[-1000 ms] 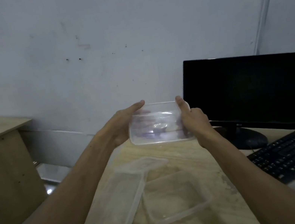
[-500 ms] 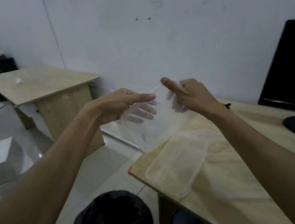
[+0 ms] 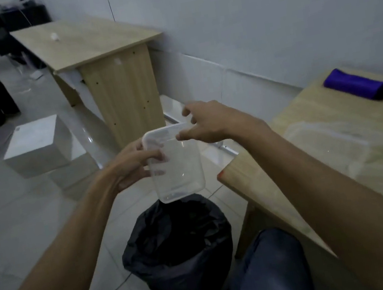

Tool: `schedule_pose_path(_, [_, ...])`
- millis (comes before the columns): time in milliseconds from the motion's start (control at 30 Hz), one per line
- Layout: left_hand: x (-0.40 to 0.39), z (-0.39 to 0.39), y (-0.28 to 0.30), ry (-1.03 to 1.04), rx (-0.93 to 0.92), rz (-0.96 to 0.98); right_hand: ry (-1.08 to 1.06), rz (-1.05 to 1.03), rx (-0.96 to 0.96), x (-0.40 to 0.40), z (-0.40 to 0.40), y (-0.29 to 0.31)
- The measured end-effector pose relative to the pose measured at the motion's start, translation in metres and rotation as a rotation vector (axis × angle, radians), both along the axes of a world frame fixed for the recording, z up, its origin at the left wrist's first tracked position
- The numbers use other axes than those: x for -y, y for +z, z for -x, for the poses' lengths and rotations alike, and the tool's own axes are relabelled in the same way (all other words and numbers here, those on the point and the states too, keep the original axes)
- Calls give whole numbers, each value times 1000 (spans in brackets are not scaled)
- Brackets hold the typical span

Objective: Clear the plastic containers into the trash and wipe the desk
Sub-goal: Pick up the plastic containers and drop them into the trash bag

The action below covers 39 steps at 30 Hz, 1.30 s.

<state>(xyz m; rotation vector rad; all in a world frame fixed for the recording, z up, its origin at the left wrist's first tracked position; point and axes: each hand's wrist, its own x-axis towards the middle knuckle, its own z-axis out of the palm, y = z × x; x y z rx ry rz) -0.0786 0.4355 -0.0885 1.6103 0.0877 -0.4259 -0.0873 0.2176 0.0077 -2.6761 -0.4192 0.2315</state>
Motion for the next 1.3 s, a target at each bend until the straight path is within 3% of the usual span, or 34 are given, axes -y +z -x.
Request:
schedule_pose_path(133, [-4,3,-67,202,-67,-92,8,-166,62,-34,8,-31])
schedule_pose_path(333, [1,17,-173,308,-102,-525,-53,-340,35,-58,13,-103])
schedule_pose_path(600, [-5,43,-241,176,-227,-806,-154,-347,-115,-52,19,-174])
schedule_pose_path(733, [-12,39,-229,123,-242,-787,-192,-332,-150,-46,17,-181])
schedule_pose_path(967, [2,19,-145,111,-87,-382,-214,-402,-86,-46,20,-151])
schedule_pose_path(1300, [21,22,12,102,343,-326,-141,-548,135,-42,46,-61])
